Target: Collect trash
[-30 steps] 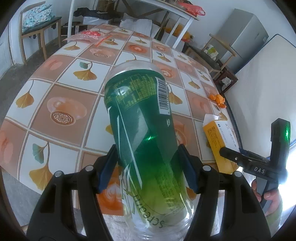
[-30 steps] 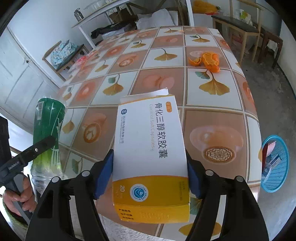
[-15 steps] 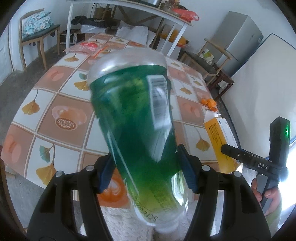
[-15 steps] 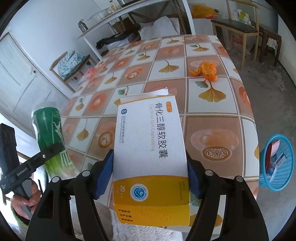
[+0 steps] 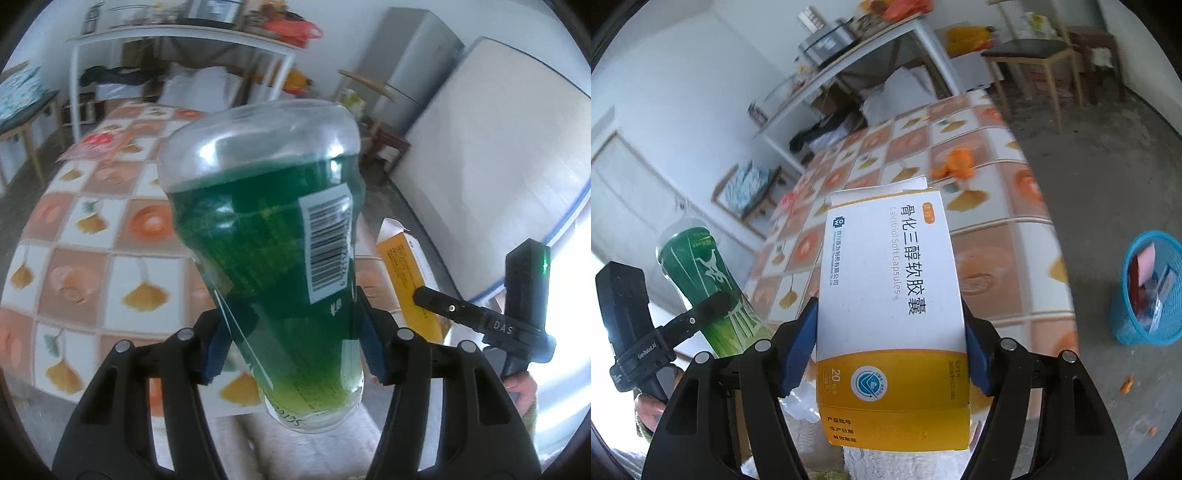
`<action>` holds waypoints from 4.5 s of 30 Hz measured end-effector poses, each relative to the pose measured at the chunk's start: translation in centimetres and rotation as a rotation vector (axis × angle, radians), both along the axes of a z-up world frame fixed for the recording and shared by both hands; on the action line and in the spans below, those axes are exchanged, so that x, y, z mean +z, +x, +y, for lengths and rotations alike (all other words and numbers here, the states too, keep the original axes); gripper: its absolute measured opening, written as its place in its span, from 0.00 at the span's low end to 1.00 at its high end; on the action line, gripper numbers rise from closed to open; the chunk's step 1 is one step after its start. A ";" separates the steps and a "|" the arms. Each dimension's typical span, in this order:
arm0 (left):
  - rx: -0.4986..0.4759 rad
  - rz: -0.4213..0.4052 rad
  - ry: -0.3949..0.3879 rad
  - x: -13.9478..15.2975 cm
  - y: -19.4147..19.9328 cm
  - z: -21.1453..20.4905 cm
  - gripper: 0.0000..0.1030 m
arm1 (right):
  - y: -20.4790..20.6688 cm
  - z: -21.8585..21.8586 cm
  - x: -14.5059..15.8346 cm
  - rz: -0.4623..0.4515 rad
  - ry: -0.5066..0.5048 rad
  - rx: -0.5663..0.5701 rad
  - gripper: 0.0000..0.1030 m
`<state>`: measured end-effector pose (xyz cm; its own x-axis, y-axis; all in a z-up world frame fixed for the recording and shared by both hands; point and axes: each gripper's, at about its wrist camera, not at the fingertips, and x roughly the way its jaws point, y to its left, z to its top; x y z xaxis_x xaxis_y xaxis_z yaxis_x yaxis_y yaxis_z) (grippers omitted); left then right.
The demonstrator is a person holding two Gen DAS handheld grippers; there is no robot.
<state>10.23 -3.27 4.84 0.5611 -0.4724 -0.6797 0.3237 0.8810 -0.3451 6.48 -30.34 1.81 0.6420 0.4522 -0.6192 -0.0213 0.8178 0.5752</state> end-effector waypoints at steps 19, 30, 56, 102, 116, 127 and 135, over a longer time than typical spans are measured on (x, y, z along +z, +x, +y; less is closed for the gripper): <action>-0.536 0.164 -0.041 -1.9 5.0 -28.1 0.53 | -10.7 -24.3 -5.8 0.066 0.081 -0.567 0.66; -0.634 0.222 0.109 -7.8 8.1 -43.6 0.78 | -6.3 -34.8 -16.3 0.228 0.159 -0.706 0.68; -0.484 0.081 0.075 -3.9 5.9 -27.8 0.81 | -2.6 -36.3 -24.5 0.308 -0.042 -0.710 0.76; -0.129 -0.161 -0.007 2.1 -0.7 -2.7 0.81 | -16.9 -16.5 -23.3 0.373 0.006 -0.446 0.82; 0.097 -0.179 -0.112 0.2 -2.9 9.7 0.81 | -13.2 -13.2 -16.4 0.323 -0.183 -0.320 0.82; 0.164 -0.136 -0.137 -2.6 -1.7 13.7 0.81 | -10.9 -10.8 -17.1 0.391 -0.205 -0.259 0.82; 0.166 -0.080 -0.132 -4.3 0.7 13.3 0.81 | -10.1 -12.0 -18.9 0.442 -0.147 -0.305 0.82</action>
